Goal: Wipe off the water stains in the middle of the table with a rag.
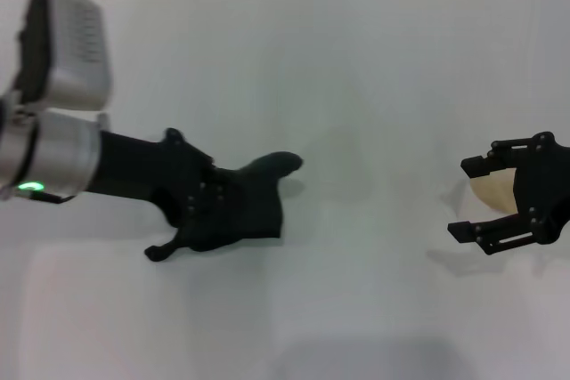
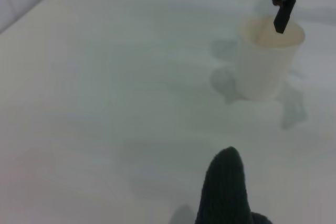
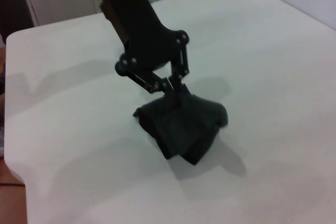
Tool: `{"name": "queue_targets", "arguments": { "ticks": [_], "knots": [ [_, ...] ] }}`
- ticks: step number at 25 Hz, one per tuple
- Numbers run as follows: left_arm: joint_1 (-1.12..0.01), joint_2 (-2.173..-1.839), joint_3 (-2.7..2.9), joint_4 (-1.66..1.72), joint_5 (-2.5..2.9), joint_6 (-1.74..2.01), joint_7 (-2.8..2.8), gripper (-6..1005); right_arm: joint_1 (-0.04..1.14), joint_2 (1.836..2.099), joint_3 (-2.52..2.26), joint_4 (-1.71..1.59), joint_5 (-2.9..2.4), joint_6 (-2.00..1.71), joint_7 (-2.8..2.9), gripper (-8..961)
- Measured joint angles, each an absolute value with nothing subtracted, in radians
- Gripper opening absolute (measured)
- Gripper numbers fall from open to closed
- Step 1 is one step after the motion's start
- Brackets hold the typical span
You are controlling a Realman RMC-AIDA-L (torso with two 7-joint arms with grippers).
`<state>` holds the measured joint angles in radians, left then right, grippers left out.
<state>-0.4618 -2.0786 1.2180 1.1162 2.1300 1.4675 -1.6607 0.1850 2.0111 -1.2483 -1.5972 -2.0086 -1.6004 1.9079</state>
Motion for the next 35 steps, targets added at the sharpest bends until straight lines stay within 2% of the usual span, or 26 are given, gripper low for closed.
{"name": "queue_targets", "arguments": {
  "ticks": [14,26,29,35],
  "knots": [
    [-0.337,-2.077,1.062,1.109,2.132,1.568,-1.62,92,0.189,2.011,-1.274,-1.562,-1.997,-1.566,1.91,843],
    [-0.339,-2.075,0.998,1.098,2.138,1.59,-1.664,93,0.194,2.011,-1.273,-1.561,-1.988,-1.56,1.915,843],
    [-0.34,-2.075,0.998,1.098,2.139,1.588,-1.679,162,0.195,2.011,-1.273,-1.562,-1.988,-1.558,1.918,843],
    [-0.341,-2.075,0.996,1.107,2.153,1.582,-1.692,406,0.195,2.011,-1.273,-1.566,-1.988,-1.559,1.92,843]
  ]
}}
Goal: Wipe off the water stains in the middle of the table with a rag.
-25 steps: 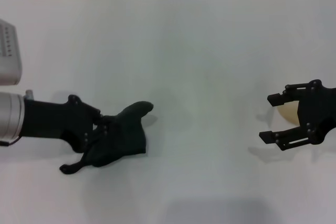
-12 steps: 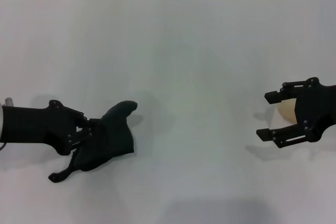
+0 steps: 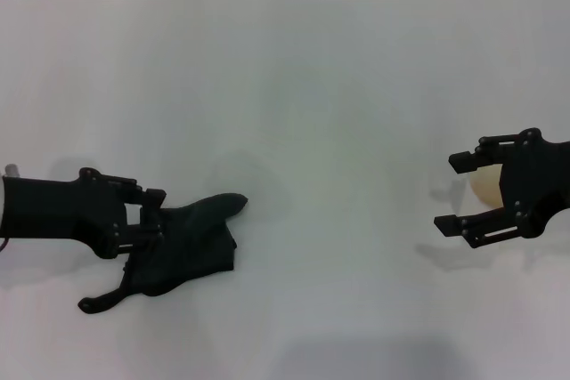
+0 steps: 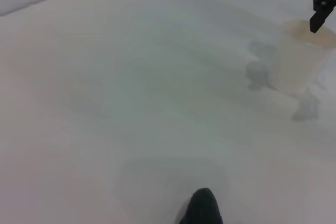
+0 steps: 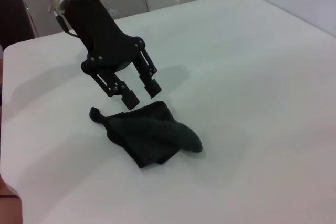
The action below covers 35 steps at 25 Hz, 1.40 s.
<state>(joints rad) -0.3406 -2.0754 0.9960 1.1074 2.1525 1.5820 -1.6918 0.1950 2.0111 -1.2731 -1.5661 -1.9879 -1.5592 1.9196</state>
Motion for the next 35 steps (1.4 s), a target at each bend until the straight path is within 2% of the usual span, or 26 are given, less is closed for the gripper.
{"name": "queue_targets", "arguments": {
  "ticks": [6,11,22,35],
  "knots": [
    [-0.338,-2.075,0.995,1.151,2.073,1.66,-1.595,616,0.194,2.011,-1.274,-1.563,-1.989,-1.559,1.923,844],
    [-0.349,-2.056,0.995,1.176,1.999,1.758,-1.555,807,0.194,2.011,-1.275,-1.56,-1.994,-1.56,1.924,844],
    [-0.361,-2.039,0.995,1.246,2.023,1.865,-1.562,883,0.195,2.008,-1.287,-1.558,-2.024,-1.579,1.924,843],
    [-0.378,-2.059,0.998,1.248,2.067,1.849,-1.562,883,0.197,2.008,-1.294,-1.561,-2.051,-1.575,1.92,843]
  ]
}}
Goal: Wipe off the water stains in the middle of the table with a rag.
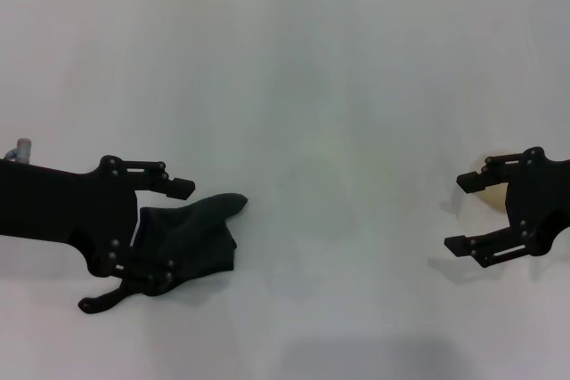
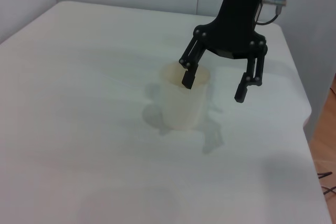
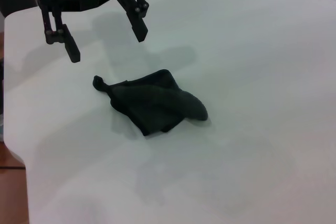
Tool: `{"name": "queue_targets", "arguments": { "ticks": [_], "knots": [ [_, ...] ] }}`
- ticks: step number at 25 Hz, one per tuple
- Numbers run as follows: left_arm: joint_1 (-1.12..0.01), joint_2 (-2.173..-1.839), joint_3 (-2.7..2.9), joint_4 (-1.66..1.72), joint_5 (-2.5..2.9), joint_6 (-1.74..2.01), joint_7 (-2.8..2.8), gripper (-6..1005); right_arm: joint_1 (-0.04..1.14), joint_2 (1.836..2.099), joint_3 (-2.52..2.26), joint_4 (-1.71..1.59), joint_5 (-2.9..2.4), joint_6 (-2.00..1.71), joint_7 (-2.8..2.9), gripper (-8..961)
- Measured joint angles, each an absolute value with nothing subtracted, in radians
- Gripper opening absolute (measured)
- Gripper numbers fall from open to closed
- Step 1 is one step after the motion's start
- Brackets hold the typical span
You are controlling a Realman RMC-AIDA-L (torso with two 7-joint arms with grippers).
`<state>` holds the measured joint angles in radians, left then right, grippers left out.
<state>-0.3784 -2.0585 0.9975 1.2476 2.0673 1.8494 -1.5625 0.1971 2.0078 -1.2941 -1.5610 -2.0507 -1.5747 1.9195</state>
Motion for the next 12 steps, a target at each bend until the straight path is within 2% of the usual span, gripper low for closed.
{"name": "queue_targets", "arguments": {
  "ticks": [12],
  "knots": [
    [-0.38,-2.066,0.997,1.249,2.069,1.847,-1.562,883,0.205,2.008,-1.29,-1.559,-2.072,-1.576,1.929,844]
  ]
}}
